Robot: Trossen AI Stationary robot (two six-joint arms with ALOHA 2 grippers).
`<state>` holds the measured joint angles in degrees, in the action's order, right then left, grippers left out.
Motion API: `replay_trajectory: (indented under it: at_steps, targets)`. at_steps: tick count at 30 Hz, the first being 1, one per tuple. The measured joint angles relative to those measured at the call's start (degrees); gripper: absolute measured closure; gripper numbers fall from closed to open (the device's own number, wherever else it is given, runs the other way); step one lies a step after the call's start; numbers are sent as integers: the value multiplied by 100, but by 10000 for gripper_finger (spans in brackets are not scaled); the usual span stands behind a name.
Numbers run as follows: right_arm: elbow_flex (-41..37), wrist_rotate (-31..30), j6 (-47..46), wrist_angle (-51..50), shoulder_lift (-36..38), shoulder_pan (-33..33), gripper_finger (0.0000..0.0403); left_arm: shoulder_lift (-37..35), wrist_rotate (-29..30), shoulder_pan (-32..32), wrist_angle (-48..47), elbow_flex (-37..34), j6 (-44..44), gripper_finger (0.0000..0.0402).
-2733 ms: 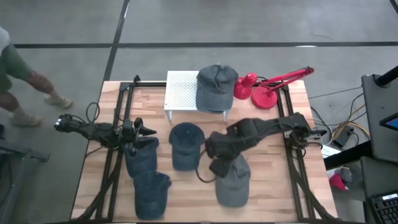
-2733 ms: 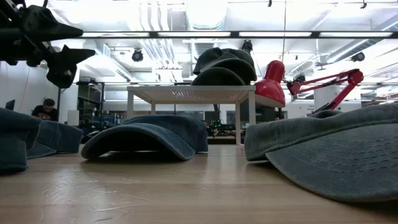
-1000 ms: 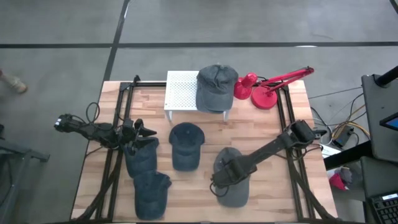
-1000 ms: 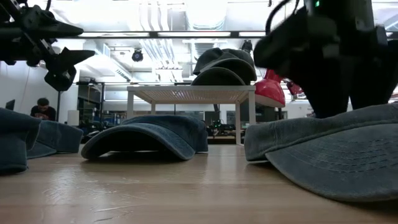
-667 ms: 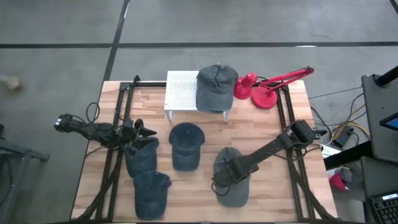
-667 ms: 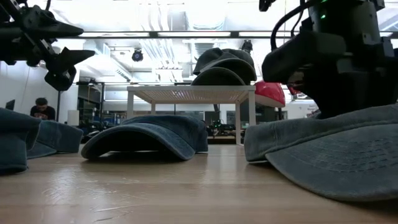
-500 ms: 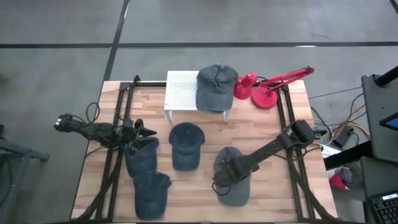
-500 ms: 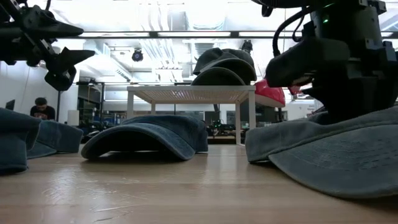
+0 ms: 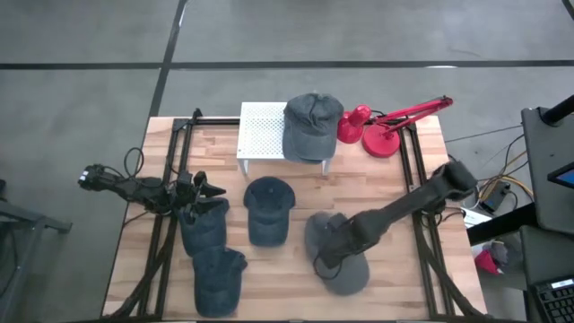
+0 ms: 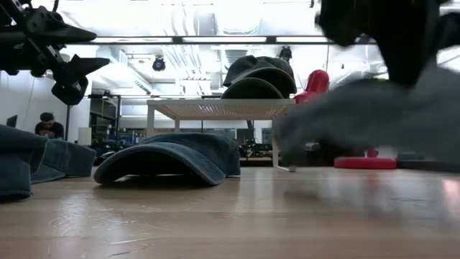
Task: Pick & Place hat
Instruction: Put the gray cap on top of the gray cap on the shelf
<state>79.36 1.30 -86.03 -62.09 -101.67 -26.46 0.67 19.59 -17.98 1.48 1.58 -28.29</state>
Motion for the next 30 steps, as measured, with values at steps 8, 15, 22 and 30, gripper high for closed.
replay_trajectory:
  at_steps: [8,15,22,30]
  targets:
    - [241,-557,365,163,1449,-32,390,0,4,0,0,0,7,186]
    - [726,-2479,822,613,2173,-68,390,19,9,0,-1,-1,7,186]
    - [1307,-4218,1274,765,2278,50,390,37,18,0,-2,-2,7,186]
    - [2167,-5289,1852,765,1968,731,390,35,26,0,0,-1,4,186]
